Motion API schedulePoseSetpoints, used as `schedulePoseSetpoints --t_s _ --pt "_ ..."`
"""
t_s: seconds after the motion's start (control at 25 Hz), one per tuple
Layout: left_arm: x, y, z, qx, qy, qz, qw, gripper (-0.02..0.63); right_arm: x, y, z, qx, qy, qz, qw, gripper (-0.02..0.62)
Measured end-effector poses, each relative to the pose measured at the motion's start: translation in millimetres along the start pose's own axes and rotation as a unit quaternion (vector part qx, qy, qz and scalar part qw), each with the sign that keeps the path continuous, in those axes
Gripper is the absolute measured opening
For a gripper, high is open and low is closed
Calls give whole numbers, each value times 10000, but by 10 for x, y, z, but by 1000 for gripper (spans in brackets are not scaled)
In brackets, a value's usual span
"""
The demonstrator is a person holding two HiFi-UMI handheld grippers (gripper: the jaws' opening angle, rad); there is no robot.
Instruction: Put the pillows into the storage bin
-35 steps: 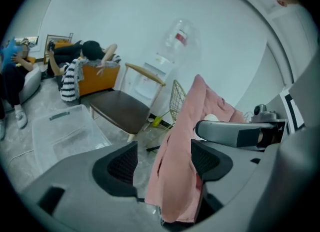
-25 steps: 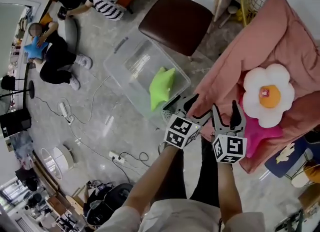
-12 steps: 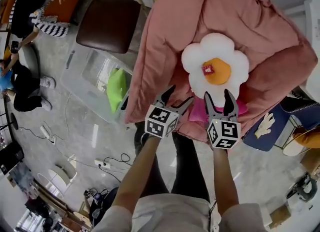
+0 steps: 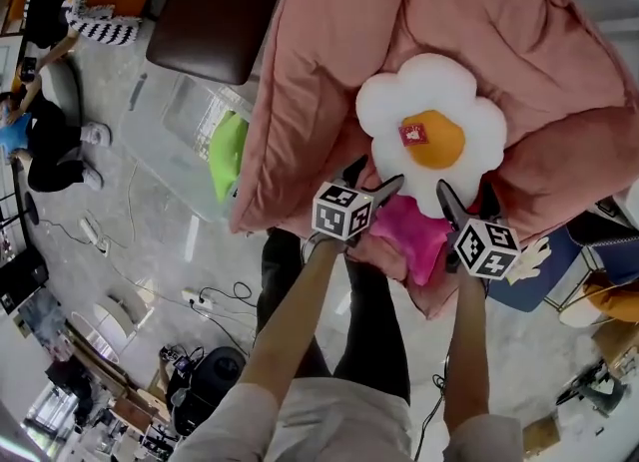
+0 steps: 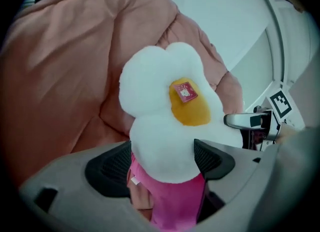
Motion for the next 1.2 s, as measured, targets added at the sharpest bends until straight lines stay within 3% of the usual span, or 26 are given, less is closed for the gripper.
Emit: schedulePoseSetpoints --t_s 0.2,0.28,0.44,0.6,0.8,1.2 --pt "73 11 -146 -22 357 367 9987 368 16 7 -109 379 -80 257 9989 436" --pt "45 7 -167 -65 516 376 9979 359 49 1 -88 409 -206 343 9984 366" --pt "-48 -47 -139 -200 603 321 9975 256 115 -7 42 123 -480 419 9979 213" --pt "-180 -55 -53 -307 415 86 9986 190 246 32 197 -61 -466 742 9961 152" --pt "-267 -65 128 -471 450 179 9977 166 445 17 393 -290 -475 720 9958 127" --pt "-368 -324 797 -1060 827 61 9909 144 1218 -255 903 -878 -672 1310 9852 110"
Point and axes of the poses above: the fingertips, and each gripper's own axes: z backward along the fingers, x to its left, y out of its underside, the point moved 6 cm from there along z, backward along the fingers, and after that the axes turned 3 degrees about -z, right-handed, at the moved point
